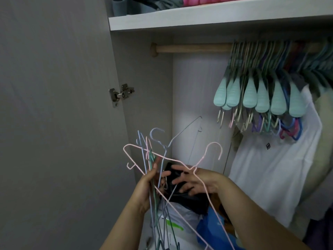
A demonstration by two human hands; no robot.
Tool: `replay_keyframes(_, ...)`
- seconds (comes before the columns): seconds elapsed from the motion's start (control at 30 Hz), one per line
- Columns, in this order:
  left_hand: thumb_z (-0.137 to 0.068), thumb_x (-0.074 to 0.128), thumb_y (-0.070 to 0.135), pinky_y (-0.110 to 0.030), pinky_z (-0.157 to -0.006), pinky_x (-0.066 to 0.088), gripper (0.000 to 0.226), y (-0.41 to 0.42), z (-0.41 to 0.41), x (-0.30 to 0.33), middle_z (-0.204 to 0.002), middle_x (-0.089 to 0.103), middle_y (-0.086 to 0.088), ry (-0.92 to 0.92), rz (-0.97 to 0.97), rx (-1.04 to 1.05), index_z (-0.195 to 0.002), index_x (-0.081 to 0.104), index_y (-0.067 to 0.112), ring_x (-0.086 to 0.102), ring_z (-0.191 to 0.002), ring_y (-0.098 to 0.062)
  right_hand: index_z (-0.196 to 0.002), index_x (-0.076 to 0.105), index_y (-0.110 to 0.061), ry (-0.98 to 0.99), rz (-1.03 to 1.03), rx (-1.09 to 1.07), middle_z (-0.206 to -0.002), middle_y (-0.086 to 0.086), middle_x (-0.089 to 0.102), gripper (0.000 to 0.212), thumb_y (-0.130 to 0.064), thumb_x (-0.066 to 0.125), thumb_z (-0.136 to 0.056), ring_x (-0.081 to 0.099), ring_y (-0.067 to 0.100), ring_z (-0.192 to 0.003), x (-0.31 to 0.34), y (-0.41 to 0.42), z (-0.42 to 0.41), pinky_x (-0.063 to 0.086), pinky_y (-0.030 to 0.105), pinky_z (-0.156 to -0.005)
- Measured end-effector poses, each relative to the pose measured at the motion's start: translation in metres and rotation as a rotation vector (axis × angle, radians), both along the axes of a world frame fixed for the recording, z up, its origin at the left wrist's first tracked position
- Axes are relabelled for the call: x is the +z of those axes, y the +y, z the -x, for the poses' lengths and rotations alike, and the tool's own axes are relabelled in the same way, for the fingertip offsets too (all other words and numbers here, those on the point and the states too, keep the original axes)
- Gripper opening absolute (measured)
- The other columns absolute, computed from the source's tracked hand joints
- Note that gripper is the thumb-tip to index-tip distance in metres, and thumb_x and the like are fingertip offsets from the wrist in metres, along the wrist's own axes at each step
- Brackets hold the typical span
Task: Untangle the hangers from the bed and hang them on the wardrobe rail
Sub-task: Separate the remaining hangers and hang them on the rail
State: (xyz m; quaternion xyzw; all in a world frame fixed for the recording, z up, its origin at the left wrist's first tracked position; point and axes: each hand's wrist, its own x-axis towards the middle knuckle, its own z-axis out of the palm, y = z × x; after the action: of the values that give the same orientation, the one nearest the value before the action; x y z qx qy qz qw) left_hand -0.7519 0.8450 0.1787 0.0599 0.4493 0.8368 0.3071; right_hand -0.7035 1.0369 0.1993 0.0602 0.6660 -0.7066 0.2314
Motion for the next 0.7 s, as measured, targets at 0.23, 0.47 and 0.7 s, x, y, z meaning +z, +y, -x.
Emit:
replay_keyframes(0.23, -0.09, 0.052, 0.036, -0.022, -0.052, 0.044, 0.026, 0.006, 0.004, 0.006, -0.088, 0.071, 0.0, 0.076, 0.057, -0.021, -0.104, 0.072, 0.028, 0.061, -0.065, -0.011, -0.082, 0.069, -0.024, 0.523, -0.415, -0.273, -0.069, -0.008, 0.067, 0.01, -0.015, 0.068, -0.087, 0.063, 0.002, -0.067, -0.007, -0.054, 0.026, 0.049, 0.022, -0.066)
replay_keyframes(0.47, -0.084, 0.053, 0.04, -0.018, -0.04, 0.034, 0.03, -0.014, 0.027, 0.006, -0.047, 0.042, 0.003, -0.01, -0.117, 0.107, -0.095, 0.064, 0.013, 0.039, -0.035, -0.006, -0.079, 0.041, -0.014, 0.103, 0.145, -0.777, -0.066, 0.012, 0.043, 0.02, -0.017, 0.037, -0.098, 0.05, 0.024, -0.043, 0.005, -0.041, 0.035, 0.046, 0.037, -0.059)
replay_keyframes(0.7, -0.089, 0.054, 0.034, -0.012, -0.031, 0.016, 0.023, -0.023, 0.037, 0.003, -0.042, 0.026, 0.006, -0.057, -0.067, 0.17, -0.074, 0.042, 0.021, 0.019, -0.027, -0.003, -0.083, 0.041, -0.02, 0.207, -0.038, -0.952, -0.057, 0.003, 0.034, 0.022, -0.013, 0.03, -0.1, 0.03, 0.008, -0.03, -0.001, -0.019, 0.038, 0.026, 0.016, -0.036)
